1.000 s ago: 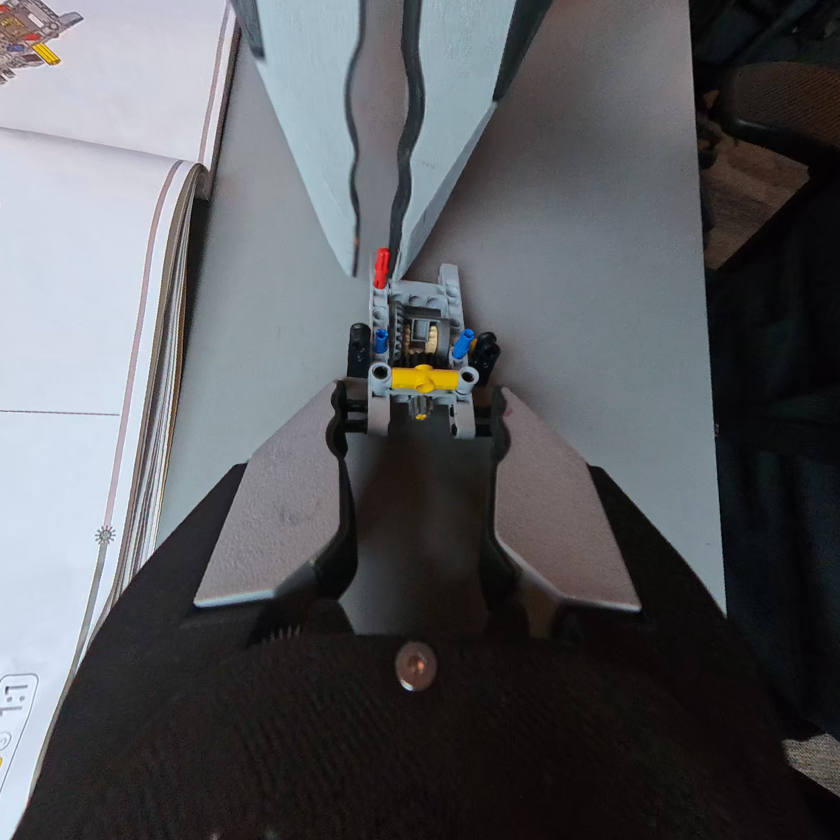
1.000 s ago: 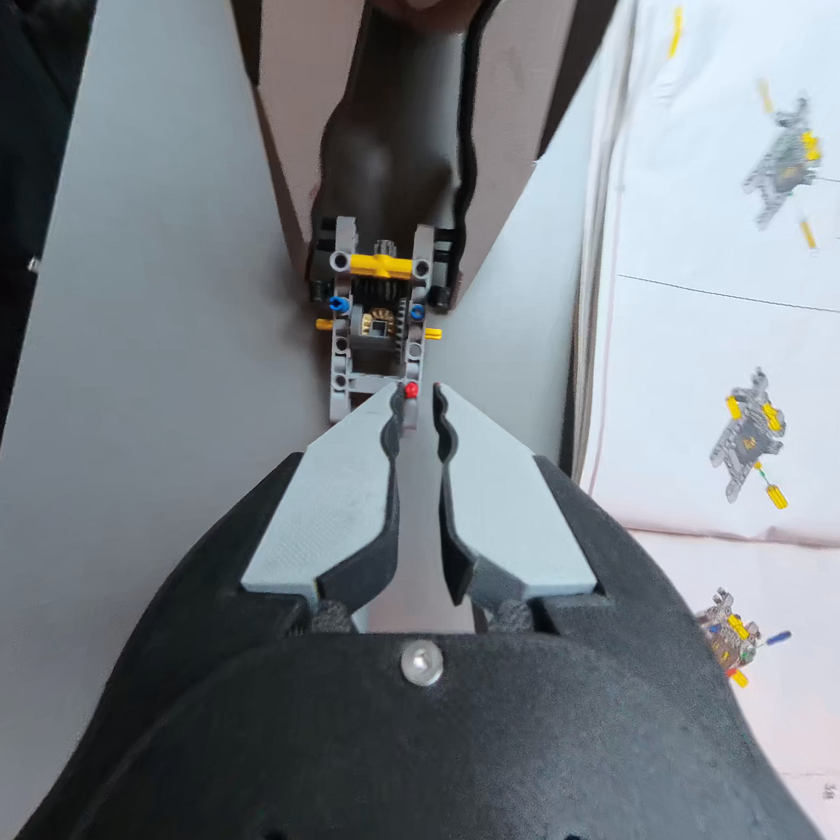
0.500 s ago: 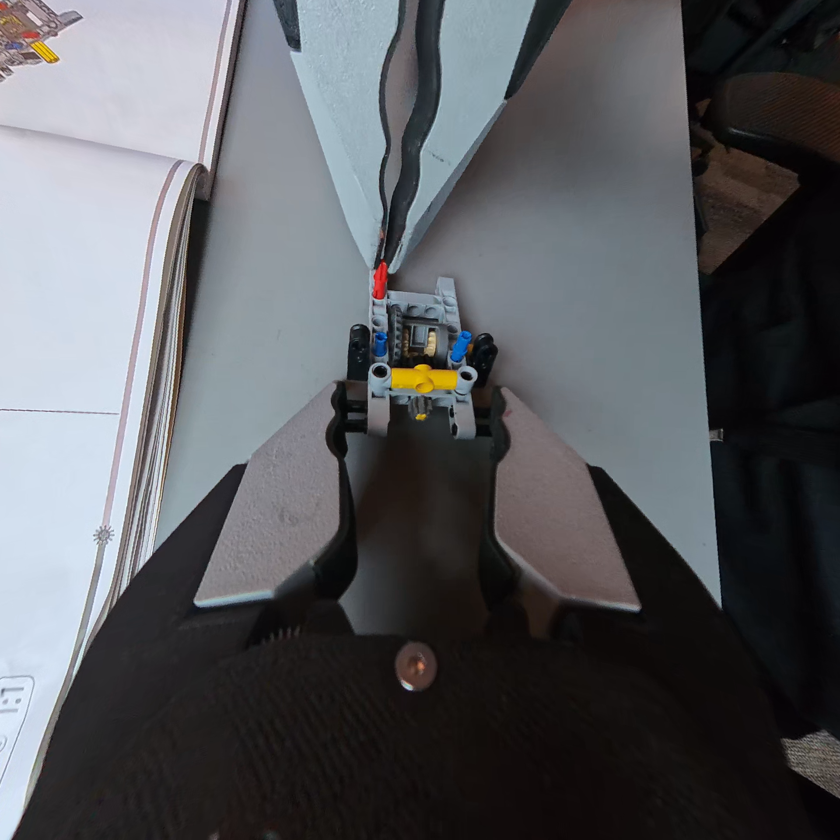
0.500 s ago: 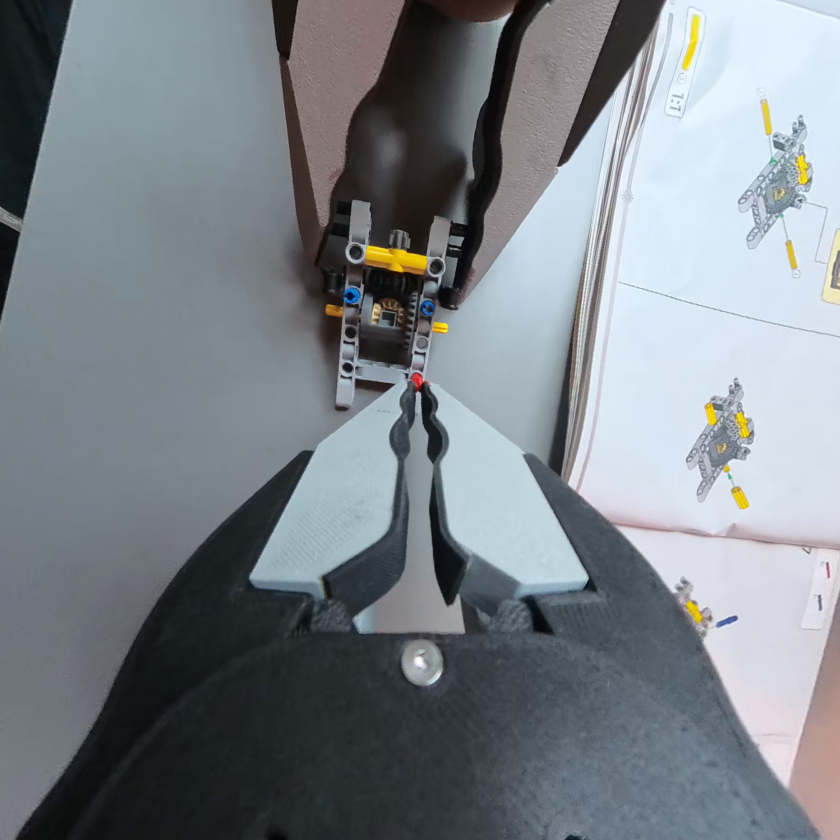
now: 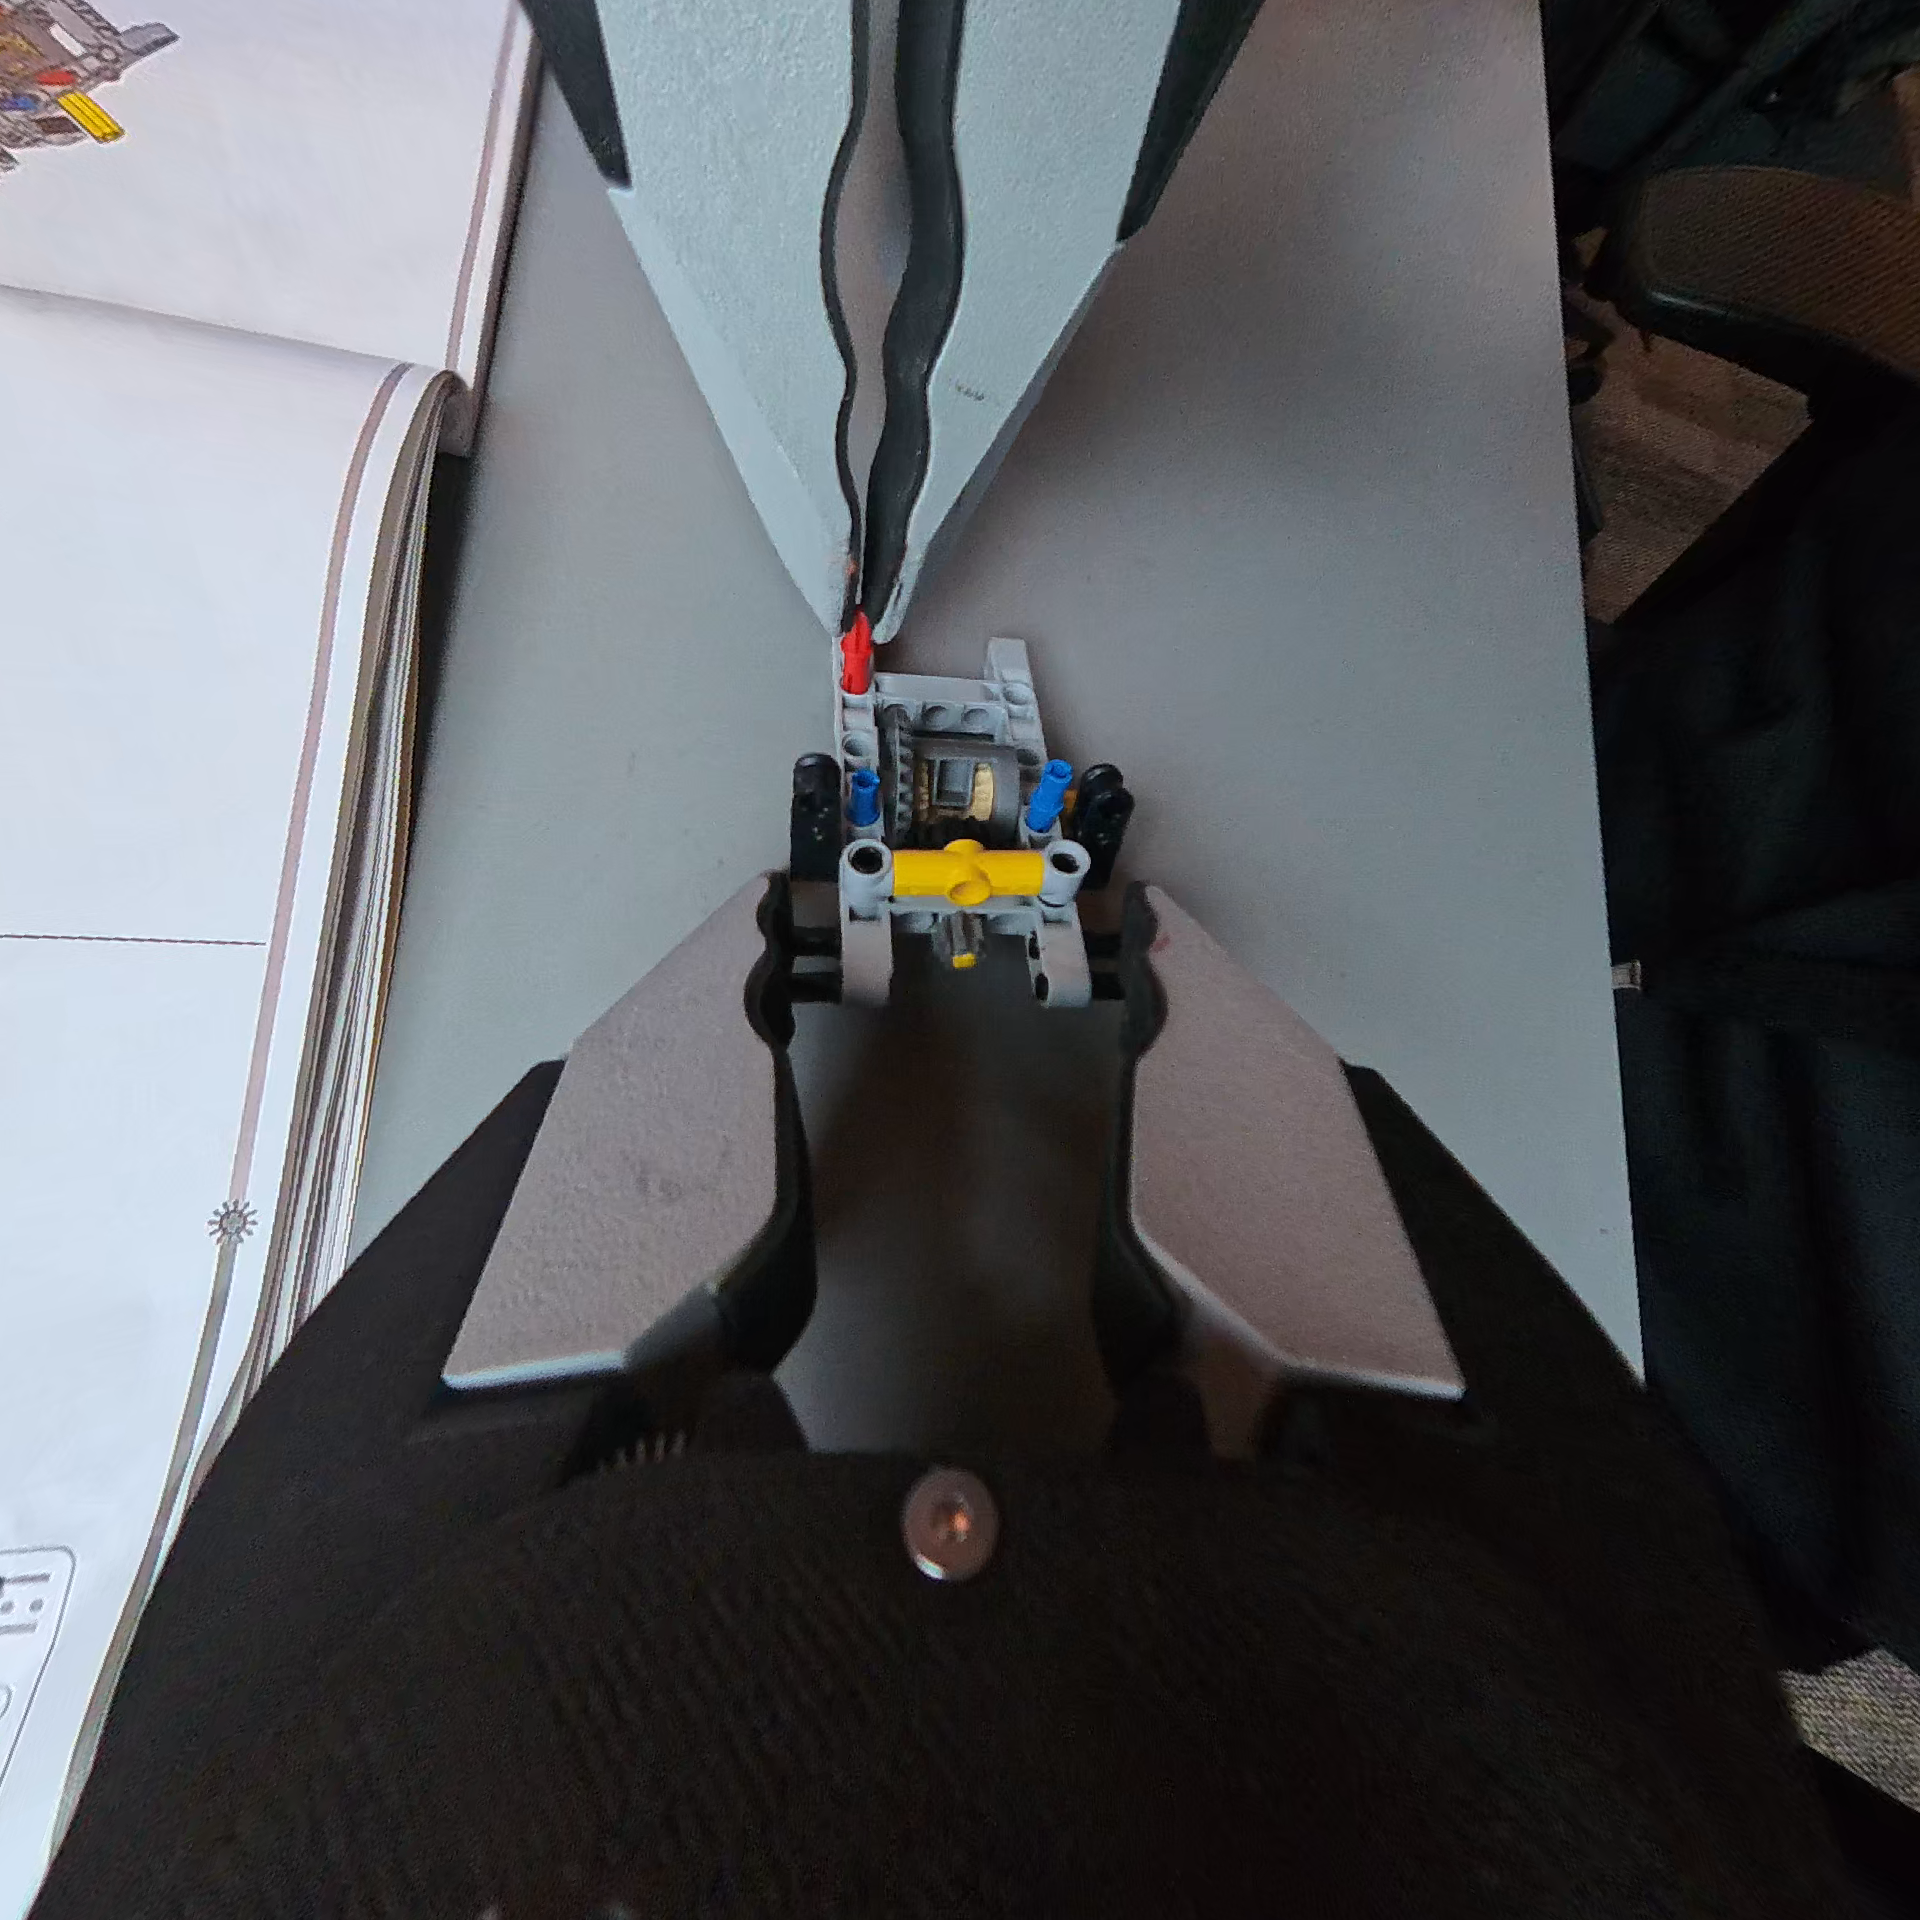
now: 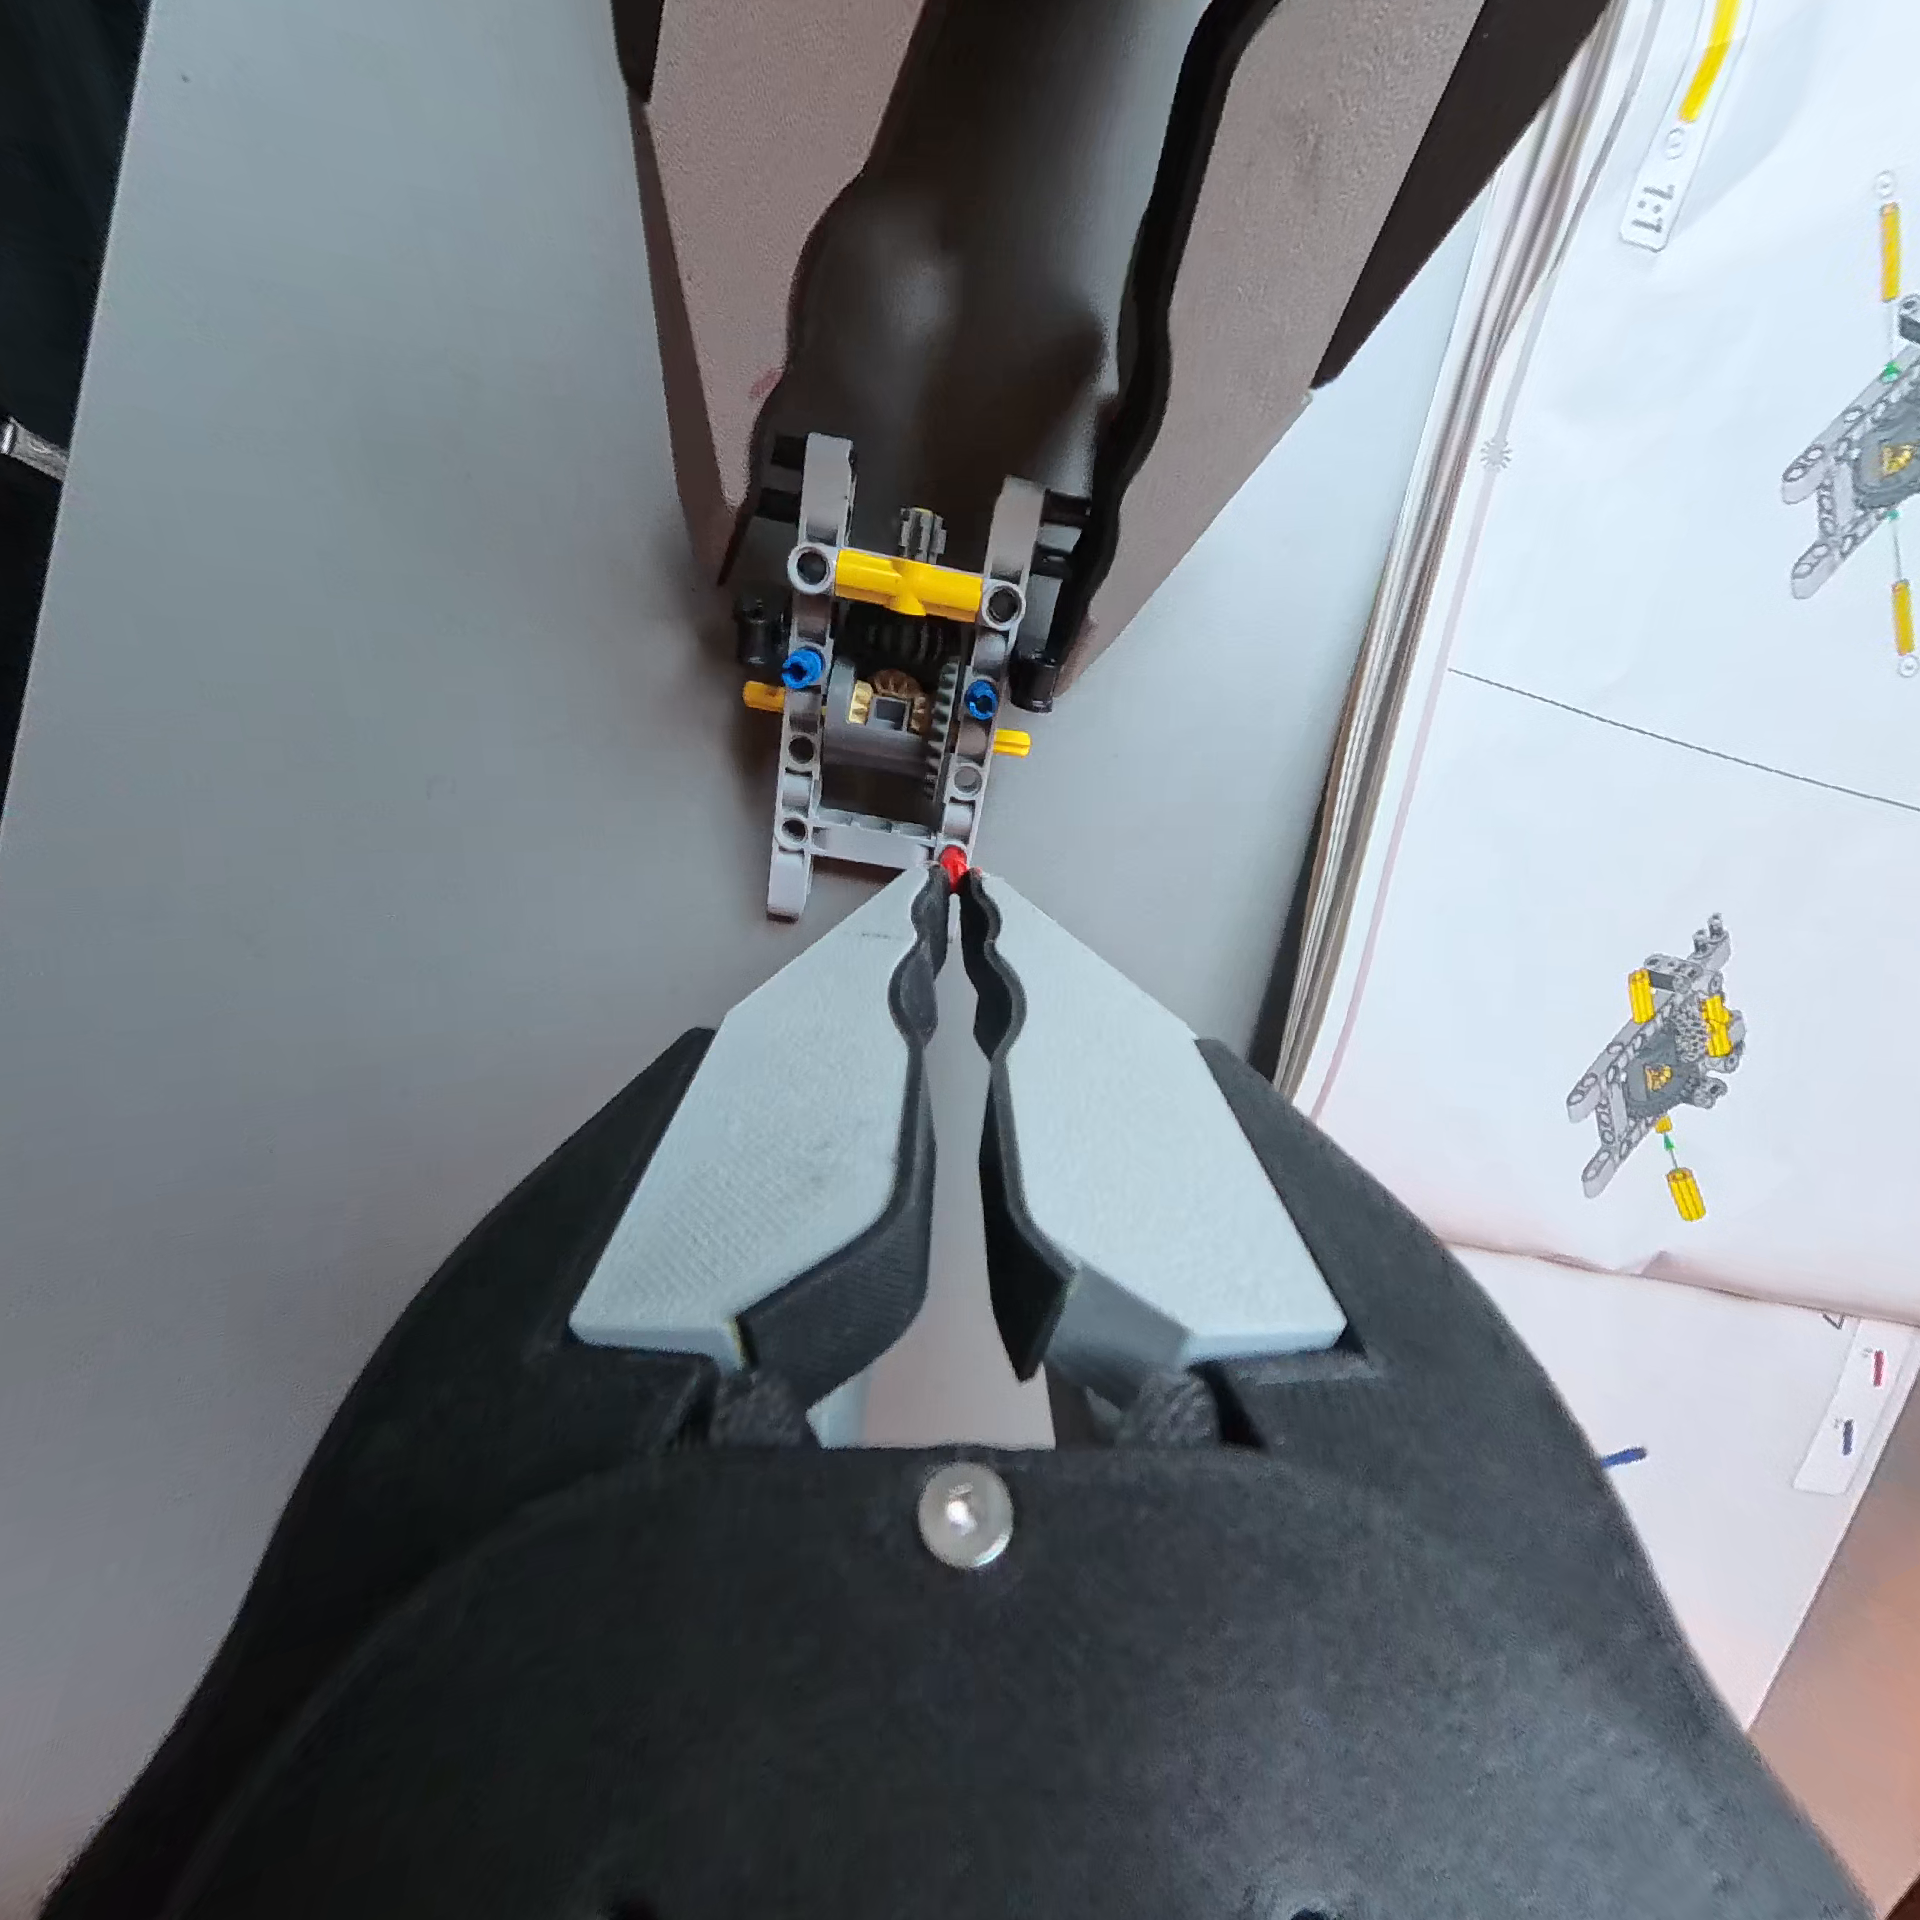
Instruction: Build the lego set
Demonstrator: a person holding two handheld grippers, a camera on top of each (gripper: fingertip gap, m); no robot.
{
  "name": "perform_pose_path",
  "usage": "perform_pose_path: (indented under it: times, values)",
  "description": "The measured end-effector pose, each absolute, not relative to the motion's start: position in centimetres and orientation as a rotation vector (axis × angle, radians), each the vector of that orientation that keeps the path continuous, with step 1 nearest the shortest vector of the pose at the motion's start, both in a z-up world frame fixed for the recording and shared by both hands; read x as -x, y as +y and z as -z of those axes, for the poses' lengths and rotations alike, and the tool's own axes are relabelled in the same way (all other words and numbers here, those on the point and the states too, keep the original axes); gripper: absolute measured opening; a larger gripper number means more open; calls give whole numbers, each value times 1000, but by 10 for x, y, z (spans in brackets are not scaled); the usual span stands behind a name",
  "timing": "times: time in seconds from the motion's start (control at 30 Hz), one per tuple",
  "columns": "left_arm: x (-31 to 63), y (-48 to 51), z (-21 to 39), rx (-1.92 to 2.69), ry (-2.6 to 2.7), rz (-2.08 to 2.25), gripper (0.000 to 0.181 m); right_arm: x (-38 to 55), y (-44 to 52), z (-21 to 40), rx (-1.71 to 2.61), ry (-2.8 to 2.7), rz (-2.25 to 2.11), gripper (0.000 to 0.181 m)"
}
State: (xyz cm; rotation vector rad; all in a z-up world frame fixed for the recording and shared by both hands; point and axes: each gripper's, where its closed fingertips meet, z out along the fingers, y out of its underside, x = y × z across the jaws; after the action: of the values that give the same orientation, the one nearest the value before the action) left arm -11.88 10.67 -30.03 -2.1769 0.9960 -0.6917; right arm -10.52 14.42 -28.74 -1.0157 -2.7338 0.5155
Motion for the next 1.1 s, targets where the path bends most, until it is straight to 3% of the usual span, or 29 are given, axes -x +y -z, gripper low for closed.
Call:
perform_pose_path:
  times: [0.4,0.73,0.83,0.97,1.1]
  values:
    - [117,105,301,2174,1009,693,61,107,144,293,887,-2843,-371,1]
    - [114,102,302,2144,1070,640,61,103,136,287,1196,-2549,-801,0]
    - [112,104,300,2056,1180,473,62,95,133,279,1337,-2404,-997,35]
    - [112,106,294,1884,1296,298,62,87,125,272,1519,-2287,-1340,40]
    - [112,108,290,1684,1394,88,61,89,130,279,1626,-2197,-1446,34]
